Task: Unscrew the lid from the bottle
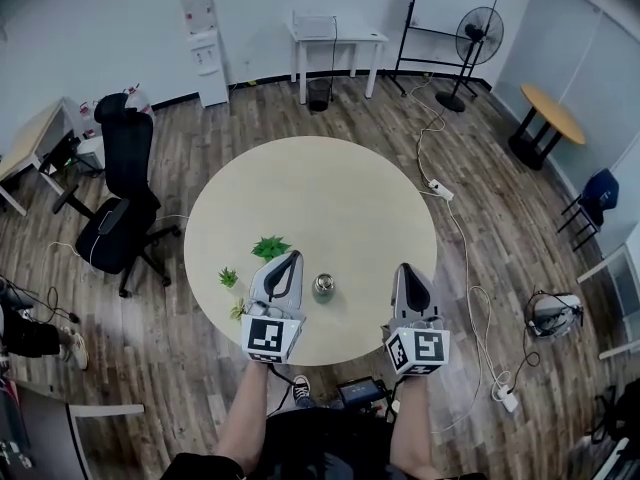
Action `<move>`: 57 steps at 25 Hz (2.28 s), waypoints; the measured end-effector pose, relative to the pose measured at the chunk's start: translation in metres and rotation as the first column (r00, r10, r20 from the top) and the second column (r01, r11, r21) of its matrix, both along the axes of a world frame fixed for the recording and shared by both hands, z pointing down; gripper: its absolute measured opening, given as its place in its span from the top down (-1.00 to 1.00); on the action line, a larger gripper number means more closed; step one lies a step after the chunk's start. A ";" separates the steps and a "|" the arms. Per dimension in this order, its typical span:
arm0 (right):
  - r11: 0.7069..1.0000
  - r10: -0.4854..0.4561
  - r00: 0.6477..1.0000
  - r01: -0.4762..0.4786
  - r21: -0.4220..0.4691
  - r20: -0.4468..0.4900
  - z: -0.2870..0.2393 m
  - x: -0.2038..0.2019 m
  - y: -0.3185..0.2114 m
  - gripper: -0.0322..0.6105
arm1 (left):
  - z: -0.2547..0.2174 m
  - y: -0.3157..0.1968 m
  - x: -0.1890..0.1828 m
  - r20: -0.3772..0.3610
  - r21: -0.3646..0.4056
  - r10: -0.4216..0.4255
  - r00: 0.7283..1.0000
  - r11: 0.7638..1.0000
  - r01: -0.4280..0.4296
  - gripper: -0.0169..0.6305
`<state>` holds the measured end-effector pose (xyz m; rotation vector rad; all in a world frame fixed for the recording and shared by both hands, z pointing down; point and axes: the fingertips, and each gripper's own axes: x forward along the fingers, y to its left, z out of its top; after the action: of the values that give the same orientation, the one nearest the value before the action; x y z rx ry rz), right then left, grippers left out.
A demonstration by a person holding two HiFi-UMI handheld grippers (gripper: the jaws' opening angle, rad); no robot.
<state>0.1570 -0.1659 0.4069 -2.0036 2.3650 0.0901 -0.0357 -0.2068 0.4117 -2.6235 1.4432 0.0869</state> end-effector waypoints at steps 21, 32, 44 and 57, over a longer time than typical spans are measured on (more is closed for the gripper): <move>1.000 0.000 0.999 0.001 -0.032 0.037 0.017 0.033 -0.019 0.89 | 0.015 -0.011 0.043 0.018 0.002 0.061 0.998 0.998 -0.061 -0.31; 0.996 0.003 1.000 -0.001 -0.084 0.023 0.034 0.043 -0.028 0.89 | 0.151 -0.016 0.058 0.041 -0.207 0.091 0.995 0.975 -0.081 -0.32; 0.988 0.004 1.000 -0.006 -0.153 -0.014 0.051 0.041 -0.031 0.89 | 0.299 -0.035 0.078 0.080 -0.382 0.071 0.994 0.924 -0.035 -0.32; 0.975 -0.014 0.998 0.001 -0.221 -0.057 0.072 0.042 -0.030 0.89 | 0.375 -0.056 0.098 0.105 -0.473 0.068 0.992 0.881 -0.011 -0.39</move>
<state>0.1992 -0.1961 0.4787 -2.1117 2.5192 -0.1229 0.0627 -0.2632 0.7868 -2.9670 1.5260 -0.4719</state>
